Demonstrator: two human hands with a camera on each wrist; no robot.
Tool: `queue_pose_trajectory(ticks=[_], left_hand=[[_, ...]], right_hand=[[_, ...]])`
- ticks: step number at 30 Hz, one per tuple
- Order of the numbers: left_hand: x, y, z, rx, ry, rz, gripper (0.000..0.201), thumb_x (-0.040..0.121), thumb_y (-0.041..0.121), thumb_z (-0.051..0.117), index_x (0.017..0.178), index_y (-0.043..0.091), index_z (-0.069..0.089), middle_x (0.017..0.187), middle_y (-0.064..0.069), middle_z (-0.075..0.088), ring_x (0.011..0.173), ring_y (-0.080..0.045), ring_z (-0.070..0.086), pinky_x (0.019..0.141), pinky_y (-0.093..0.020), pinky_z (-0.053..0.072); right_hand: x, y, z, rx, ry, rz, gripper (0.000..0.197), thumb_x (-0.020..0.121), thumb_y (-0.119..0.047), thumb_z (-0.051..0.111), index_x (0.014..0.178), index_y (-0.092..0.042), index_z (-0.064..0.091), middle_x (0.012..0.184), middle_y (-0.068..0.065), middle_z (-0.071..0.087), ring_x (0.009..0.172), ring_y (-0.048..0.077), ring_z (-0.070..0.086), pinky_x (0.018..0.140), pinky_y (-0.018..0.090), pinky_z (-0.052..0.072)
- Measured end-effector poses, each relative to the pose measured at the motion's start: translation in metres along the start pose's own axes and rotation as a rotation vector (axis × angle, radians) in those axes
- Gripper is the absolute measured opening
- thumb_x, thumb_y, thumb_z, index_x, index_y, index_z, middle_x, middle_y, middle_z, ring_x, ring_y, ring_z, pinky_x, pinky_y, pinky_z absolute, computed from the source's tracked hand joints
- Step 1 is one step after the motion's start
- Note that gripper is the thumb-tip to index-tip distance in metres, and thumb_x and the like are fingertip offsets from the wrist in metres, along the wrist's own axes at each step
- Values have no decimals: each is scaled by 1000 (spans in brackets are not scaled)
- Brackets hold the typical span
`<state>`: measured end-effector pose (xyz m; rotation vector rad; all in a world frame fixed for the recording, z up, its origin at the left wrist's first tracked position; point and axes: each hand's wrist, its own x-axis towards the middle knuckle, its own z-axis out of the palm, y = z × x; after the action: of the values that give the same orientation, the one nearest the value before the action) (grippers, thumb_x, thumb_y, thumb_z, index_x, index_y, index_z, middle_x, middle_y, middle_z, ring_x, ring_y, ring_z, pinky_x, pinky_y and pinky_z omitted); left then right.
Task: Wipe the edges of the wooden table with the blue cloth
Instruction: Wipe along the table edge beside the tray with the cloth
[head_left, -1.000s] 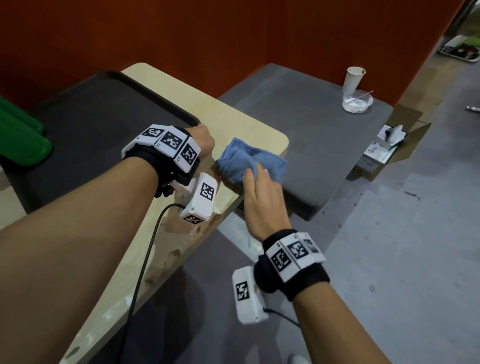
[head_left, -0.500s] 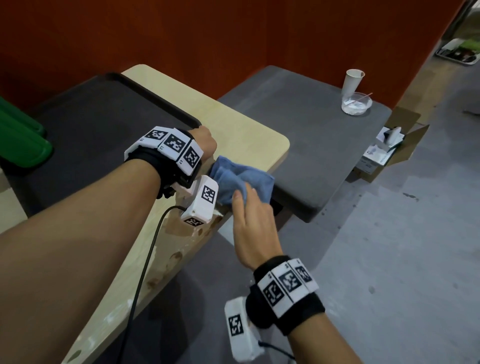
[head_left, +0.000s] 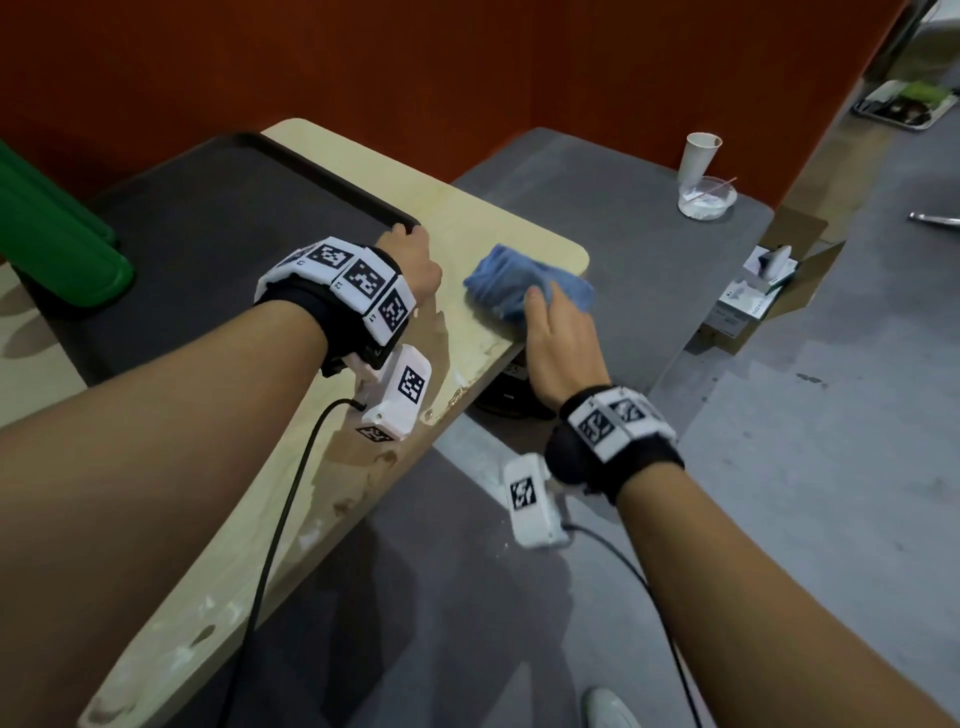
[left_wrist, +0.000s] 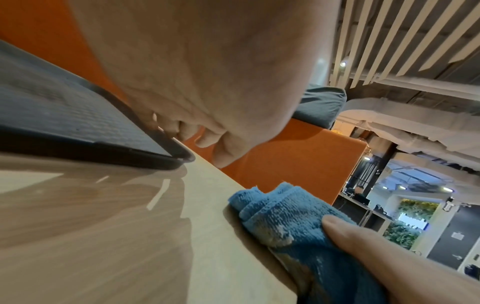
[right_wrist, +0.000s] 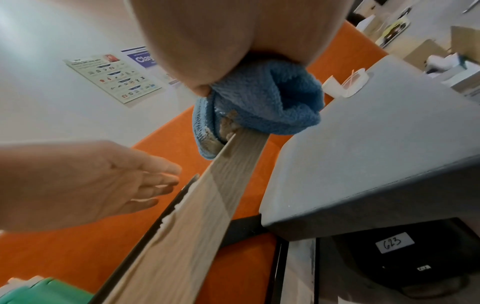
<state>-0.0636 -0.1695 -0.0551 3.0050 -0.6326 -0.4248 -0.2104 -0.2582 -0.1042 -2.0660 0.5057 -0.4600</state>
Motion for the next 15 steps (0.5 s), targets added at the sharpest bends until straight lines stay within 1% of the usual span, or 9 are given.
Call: queue_pose_trajectory(ticks=[1, 3, 4, 6, 7, 8, 11, 13, 15], left_hand=[[-3, -4, 0, 8, 6, 12, 42, 98, 13, 36, 136, -2, 36, 141, -22, 37, 129, -37, 40, 104, -43, 34], [-6, -10, 5, 22, 18, 35, 43, 98, 15, 35, 138, 1, 36, 143, -20, 36, 131, -36, 38, 106, -43, 34], [-9, -13, 8, 25, 13, 42, 44, 98, 16, 34, 141, 4, 34, 144, -19, 34, 133, -36, 36, 107, -44, 34], [-14, -17, 17, 37, 1, 62, 50, 99, 20, 33, 147, 10, 26, 148, -17, 30, 137, -34, 31, 110, -45, 32], [-18, -18, 21, 41, 1, 65, 52, 99, 21, 32, 150, 13, 22, 149, -17, 29, 139, -34, 29, 111, -46, 31], [-18, -20, 24, 46, 8, 67, 54, 99, 22, 31, 151, 15, 20, 150, -16, 28, 139, -33, 28, 112, -46, 30], [-18, -22, 30, 78, 4, 91, 50, 98, 21, 30, 147, 9, 28, 149, -17, 28, 138, -36, 28, 112, -49, 29], [-16, -26, 32, 69, -4, 111, 50, 98, 20, 33, 145, 3, 33, 152, -20, 26, 140, -38, 27, 114, -49, 27], [-13, -28, 33, 70, -1, 128, 50, 97, 21, 35, 143, 1, 34, 152, -22, 26, 140, -39, 26, 114, -49, 26]], right_hand=[[4, 1, -1, 18, 22, 34, 36, 104, -22, 28, 87, -4, 54, 77, 6, 54, 73, 21, 48, 63, 26, 27], [2, 1, 3, 42, 55, 58, 36, 103, -23, 28, 85, -5, 52, 77, 4, 54, 72, 19, 48, 62, 25, 26], [-2, 1, 8, 44, 63, 57, 35, 103, -23, 28, 84, -5, 52, 76, 3, 53, 69, 16, 48, 61, 25, 25], [-15, -1, 14, 40, 73, 56, 35, 103, -23, 29, 74, -12, 46, 69, -4, 49, 63, 6, 45, 59, 25, 22], [-19, -2, 16, 36, 76, 53, 36, 103, -23, 30, 71, -15, 44, 67, -5, 47, 63, 5, 45, 59, 25, 22], [-20, -4, 16, 31, 82, 54, 36, 103, -24, 30, 72, -13, 46, 68, -4, 49, 63, 7, 45, 60, 27, 23], [-11, -5, 13, 43, 101, 105, 41, 103, -24, 29, 93, 4, 56, 86, 13, 60, 77, 22, 50, 69, 32, 32], [-7, -3, 14, 71, 125, 130, 42, 103, -24, 27, 98, 6, 56, 98, 21, 61, 90, 31, 53, 66, 28, 26], [-22, -5, 27, -13, 96, 111, 40, 103, -22, 24, 113, 3, 53, 111, 22, 59, 105, 35, 53, 65, 20, 17]])
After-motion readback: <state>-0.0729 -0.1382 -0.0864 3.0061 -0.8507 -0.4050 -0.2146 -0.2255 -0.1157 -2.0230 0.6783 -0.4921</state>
